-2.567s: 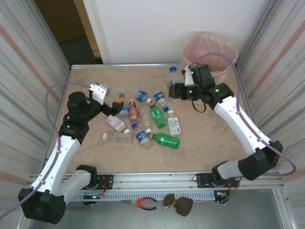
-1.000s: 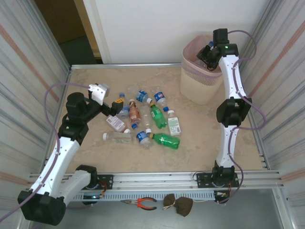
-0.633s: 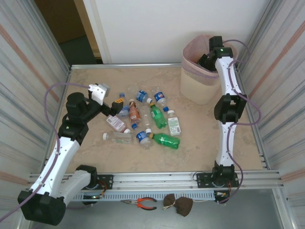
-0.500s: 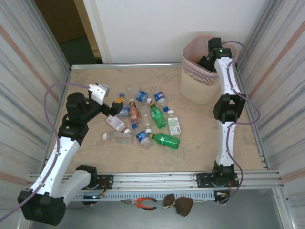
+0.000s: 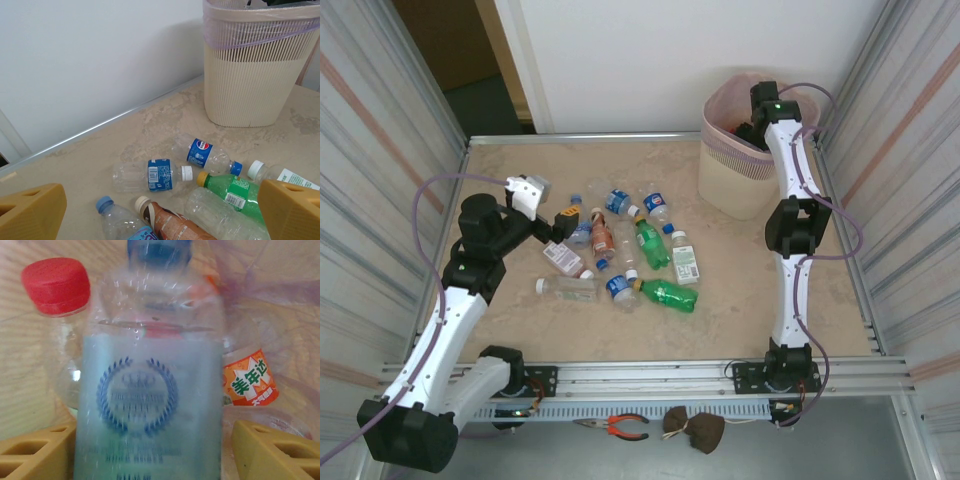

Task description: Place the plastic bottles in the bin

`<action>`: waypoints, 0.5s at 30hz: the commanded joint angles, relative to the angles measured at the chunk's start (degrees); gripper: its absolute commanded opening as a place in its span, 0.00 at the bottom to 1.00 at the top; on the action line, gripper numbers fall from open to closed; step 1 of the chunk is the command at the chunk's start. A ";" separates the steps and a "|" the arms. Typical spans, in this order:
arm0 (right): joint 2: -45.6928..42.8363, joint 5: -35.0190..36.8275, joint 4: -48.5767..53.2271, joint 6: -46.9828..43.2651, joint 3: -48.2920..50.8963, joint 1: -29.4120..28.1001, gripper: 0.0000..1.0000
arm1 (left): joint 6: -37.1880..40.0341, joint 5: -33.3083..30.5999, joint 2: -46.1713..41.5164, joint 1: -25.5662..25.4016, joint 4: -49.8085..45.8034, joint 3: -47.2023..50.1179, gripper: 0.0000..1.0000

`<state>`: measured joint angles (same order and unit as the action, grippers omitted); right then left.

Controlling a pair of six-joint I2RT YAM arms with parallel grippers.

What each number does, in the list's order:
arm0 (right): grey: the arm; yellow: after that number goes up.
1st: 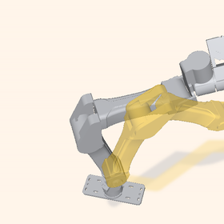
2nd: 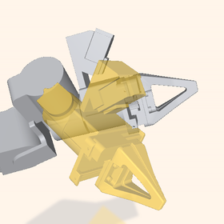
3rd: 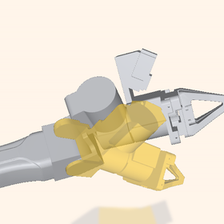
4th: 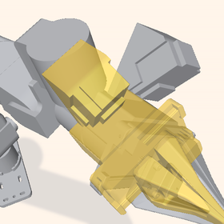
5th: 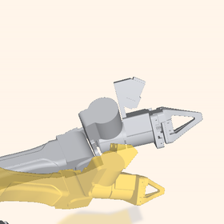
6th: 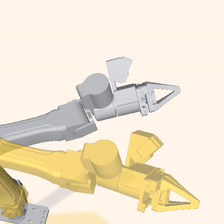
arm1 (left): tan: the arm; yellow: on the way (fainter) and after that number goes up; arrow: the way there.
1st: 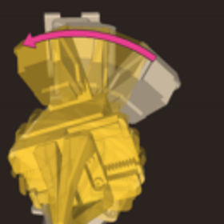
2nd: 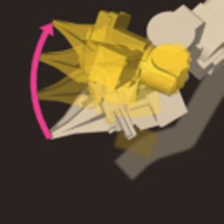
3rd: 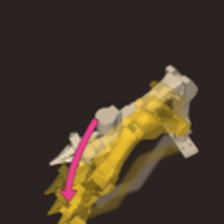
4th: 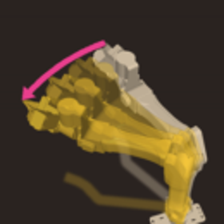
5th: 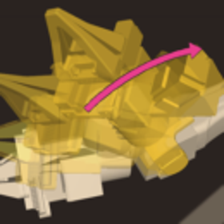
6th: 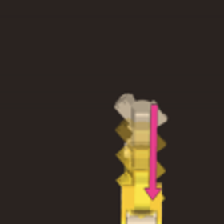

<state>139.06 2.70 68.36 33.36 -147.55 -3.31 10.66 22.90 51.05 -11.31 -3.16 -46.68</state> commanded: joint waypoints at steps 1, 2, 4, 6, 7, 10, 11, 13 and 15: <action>0.02 2.05 4.88 -0.32 0.52 -0.08 0.77 | 0.07 1.36 -0.43 0.06 -0.36 -0.17 0.99; -0.85 2.05 4.54 -0.16 0.50 -0.09 0.77 | 0.03 1.44 -0.48 0.14 -0.36 -0.18 0.99; -2.60 1.87 4.00 -0.05 0.42 -0.20 0.78 | -0.06 1.48 -0.60 0.15 -0.27 -0.18 0.99; -4.39 1.94 3.76 0.05 0.33 -0.13 0.78 | -0.11 1.55 -0.75 0.20 -0.18 -0.17 0.99; -5.37 1.88 3.63 0.03 0.33 -0.26 0.78 | -0.11 1.54 -0.77 0.24 -0.18 -0.13 0.99; -7.97 2.01 3.54 0.00 0.20 -0.48 0.78 | -0.24 1.76 -0.82 0.32 -0.09 -0.17 0.99; -8.76 2.17 3.47 -0.12 0.16 -0.63 0.78 | -0.28 1.80 -0.77 0.32 -0.09 -0.10 0.99; -10.54 2.30 3.39 -0.31 0.07 -0.80 0.78 | -0.31 1.89 -0.88 0.32 -0.09 -0.15 0.99; -12.18 2.51 3.44 -0.54 0.06 -0.92 0.78 | -0.36 1.93 -1.03 0.32 -0.08 -0.16 0.99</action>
<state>132.29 3.55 70.15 33.39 -147.28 -3.64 10.63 23.33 51.05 -11.31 -3.16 -46.68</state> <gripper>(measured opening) 0.783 0.986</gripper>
